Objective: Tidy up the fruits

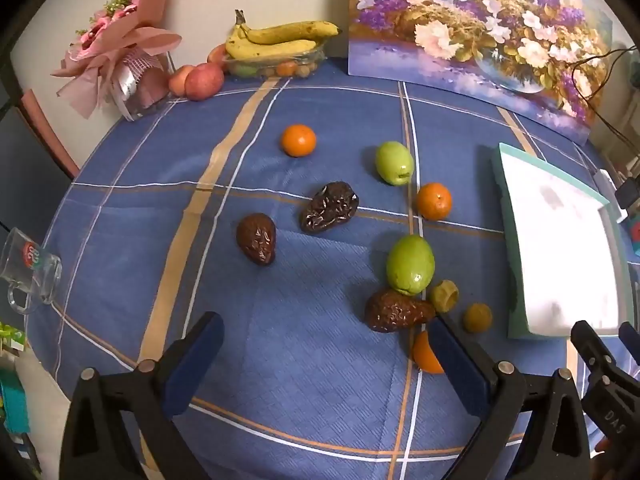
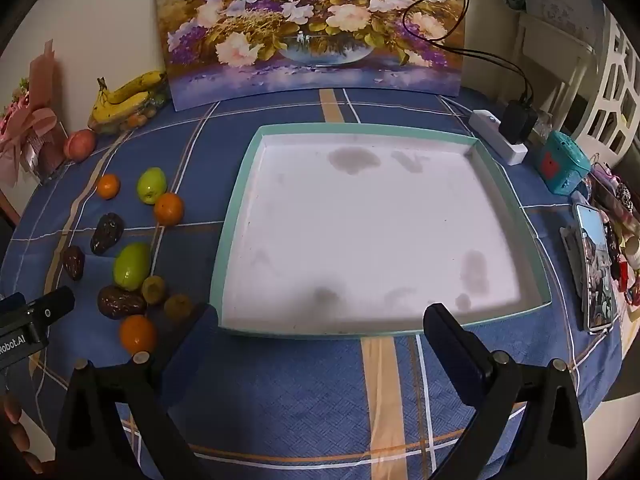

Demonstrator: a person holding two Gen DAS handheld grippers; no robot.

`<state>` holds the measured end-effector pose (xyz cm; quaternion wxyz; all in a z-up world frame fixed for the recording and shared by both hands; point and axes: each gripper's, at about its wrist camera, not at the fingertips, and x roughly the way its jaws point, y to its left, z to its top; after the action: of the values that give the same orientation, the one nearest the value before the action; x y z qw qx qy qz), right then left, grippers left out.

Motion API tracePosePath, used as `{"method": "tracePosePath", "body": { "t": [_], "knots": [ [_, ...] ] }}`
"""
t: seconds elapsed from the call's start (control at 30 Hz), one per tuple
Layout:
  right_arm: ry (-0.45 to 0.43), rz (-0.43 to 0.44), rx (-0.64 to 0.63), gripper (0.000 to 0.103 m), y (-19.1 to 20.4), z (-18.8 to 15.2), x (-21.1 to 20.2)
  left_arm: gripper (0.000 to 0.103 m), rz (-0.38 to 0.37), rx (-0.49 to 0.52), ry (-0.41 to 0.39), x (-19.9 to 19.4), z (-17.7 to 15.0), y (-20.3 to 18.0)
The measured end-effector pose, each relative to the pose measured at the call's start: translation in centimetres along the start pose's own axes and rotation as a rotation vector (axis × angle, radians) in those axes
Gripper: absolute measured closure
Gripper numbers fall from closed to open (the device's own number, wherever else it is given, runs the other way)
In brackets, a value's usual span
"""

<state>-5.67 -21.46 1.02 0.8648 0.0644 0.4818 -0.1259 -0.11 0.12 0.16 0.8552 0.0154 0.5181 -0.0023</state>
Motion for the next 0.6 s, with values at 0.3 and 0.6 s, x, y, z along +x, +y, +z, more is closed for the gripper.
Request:
{"method": "tracePosePath", "body": {
  "t": [0.3, 0.6],
  "knots": [
    [0.023, -0.005, -0.018, 0.001, 0.43, -0.25, 0.51, 0.0, -0.012, 0.008, 0.028, 0.75, -0.22, -0.24],
    [0.029, -0.01, -0.02, 0.001, 0.45, -0.35, 0.76, 0.0, -0.007, 0.007, 0.035, 0.91, -0.35, -0.24]
  ]
}}
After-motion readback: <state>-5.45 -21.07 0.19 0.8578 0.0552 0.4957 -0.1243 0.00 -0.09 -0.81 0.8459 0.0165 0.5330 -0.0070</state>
